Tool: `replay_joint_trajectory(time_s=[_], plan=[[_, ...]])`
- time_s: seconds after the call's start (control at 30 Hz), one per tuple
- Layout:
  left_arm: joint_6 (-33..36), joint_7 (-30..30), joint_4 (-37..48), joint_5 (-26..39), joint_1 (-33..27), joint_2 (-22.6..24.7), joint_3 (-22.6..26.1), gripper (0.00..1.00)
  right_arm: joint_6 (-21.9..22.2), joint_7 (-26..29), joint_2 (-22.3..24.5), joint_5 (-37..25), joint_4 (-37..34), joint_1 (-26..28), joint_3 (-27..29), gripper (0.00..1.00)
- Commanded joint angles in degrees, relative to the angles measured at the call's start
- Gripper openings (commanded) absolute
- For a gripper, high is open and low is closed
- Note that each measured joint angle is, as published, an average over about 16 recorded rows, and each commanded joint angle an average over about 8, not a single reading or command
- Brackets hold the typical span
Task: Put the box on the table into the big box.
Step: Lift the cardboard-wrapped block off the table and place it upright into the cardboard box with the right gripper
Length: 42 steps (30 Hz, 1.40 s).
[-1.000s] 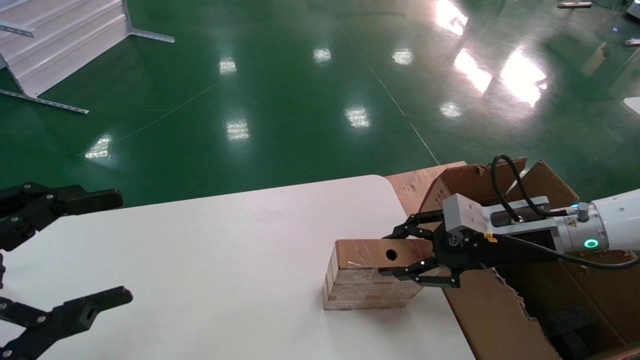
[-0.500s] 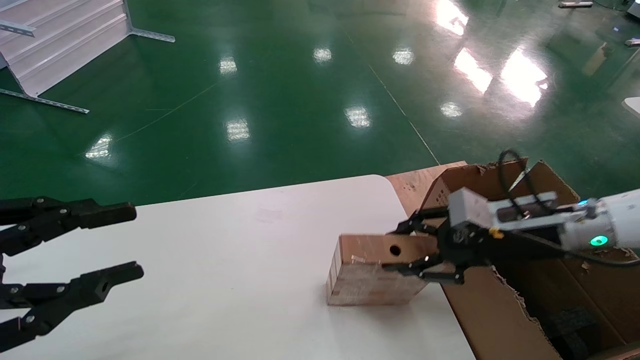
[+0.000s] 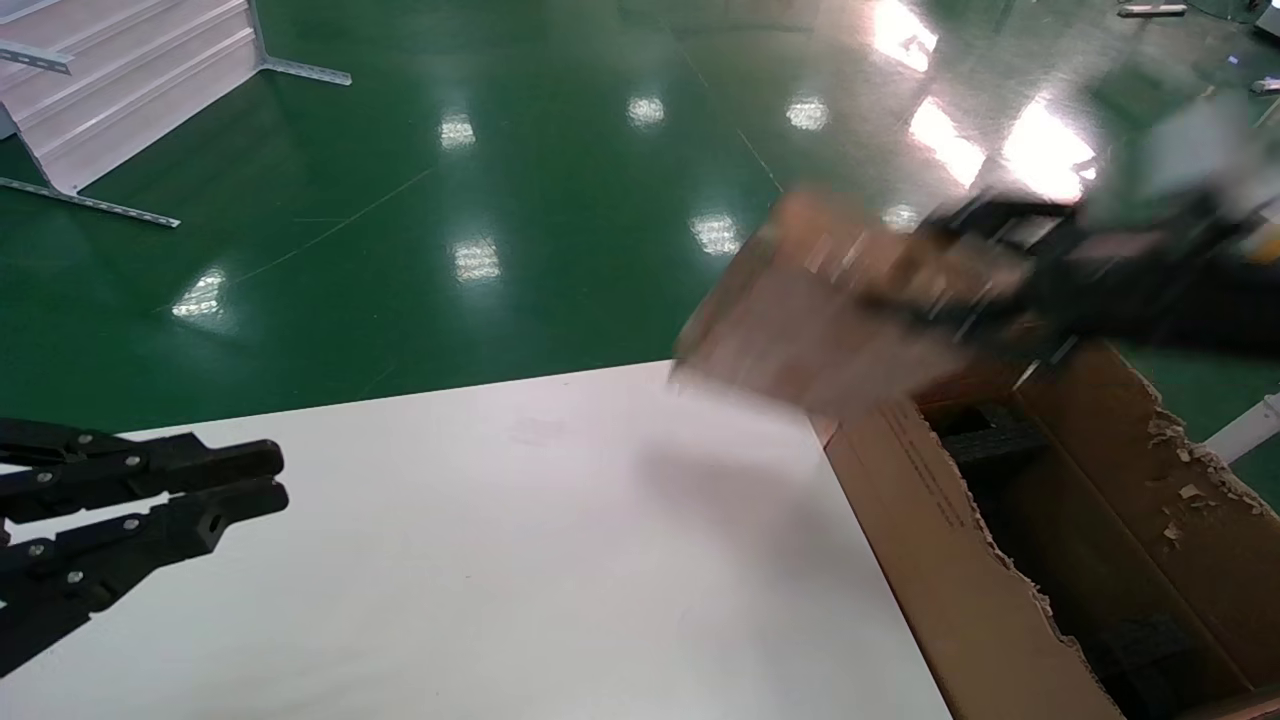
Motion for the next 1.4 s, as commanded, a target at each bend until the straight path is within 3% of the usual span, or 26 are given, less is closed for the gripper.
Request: replay_joint_trajectory(time_s=[0.03, 0.23, 0.47, 1.0, 1.4], plan=[[0.0, 0.0, 0.0, 0.0, 0.0, 0.0, 0.0, 0.0, 0.7, 1.0, 2.0, 0.8, -1.0, 2.1, 1.1, 0.0], [0.0, 0.0, 0.0, 0.0, 0.0, 0.0, 0.0, 0.0, 2.1, 1.9, 7.8, -3.0, -6.6, 4.1, 1.2, 0.0], [0.0, 0.0, 0.0, 0.0, 0.0, 0.0, 0.0, 0.0, 0.2, 1.1, 10.6, -3.3, -15.0, 0.9, -0.8, 0.0], [0.0, 0.0, 0.0, 0.0, 0.0, 0.0, 0.0, 0.0, 0.5, -7.2, 2.4, 5.0, -41.2, -12.8, 0.2, 0.0], [0.0, 0.0, 0.0, 0.0, 0.0, 0.0, 0.0, 0.0, 1.7, -12.0, 0.0, 8.6, -51.4, -19.4, 4.4, 0.0]])
